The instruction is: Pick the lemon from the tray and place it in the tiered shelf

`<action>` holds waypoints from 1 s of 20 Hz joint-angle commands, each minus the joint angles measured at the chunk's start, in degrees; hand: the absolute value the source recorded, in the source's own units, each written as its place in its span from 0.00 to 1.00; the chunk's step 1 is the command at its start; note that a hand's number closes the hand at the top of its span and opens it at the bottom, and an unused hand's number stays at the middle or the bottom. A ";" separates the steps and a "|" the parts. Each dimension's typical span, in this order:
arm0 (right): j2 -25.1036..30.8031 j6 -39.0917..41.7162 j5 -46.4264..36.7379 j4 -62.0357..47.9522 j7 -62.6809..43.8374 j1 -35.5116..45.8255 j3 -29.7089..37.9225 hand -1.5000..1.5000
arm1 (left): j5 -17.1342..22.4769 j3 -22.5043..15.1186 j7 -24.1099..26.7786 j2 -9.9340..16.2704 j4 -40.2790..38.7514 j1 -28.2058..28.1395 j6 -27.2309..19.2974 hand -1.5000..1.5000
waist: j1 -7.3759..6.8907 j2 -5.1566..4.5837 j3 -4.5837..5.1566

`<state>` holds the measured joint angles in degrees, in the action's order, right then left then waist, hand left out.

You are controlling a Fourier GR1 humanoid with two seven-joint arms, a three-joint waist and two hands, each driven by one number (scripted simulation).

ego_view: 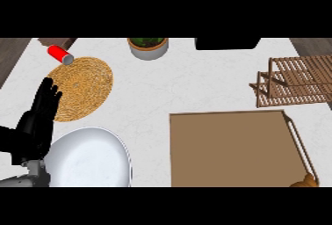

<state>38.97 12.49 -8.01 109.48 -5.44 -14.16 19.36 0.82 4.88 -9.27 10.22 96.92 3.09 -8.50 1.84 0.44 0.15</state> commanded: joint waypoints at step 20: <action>5.88 -1.53 -3.99 -33.78 1.61 27.27 10.54 1.00 | -1.83 -1.13 1.74 -2.97 1.31 -0.56 0.50 0.50 | -2.61 -0.57 -0.18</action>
<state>44.21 12.78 -9.72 85.30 -7.46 7.65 30.95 -0.88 3.82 -7.98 8.25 96.80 3.30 -7.37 -0.60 -0.11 -0.01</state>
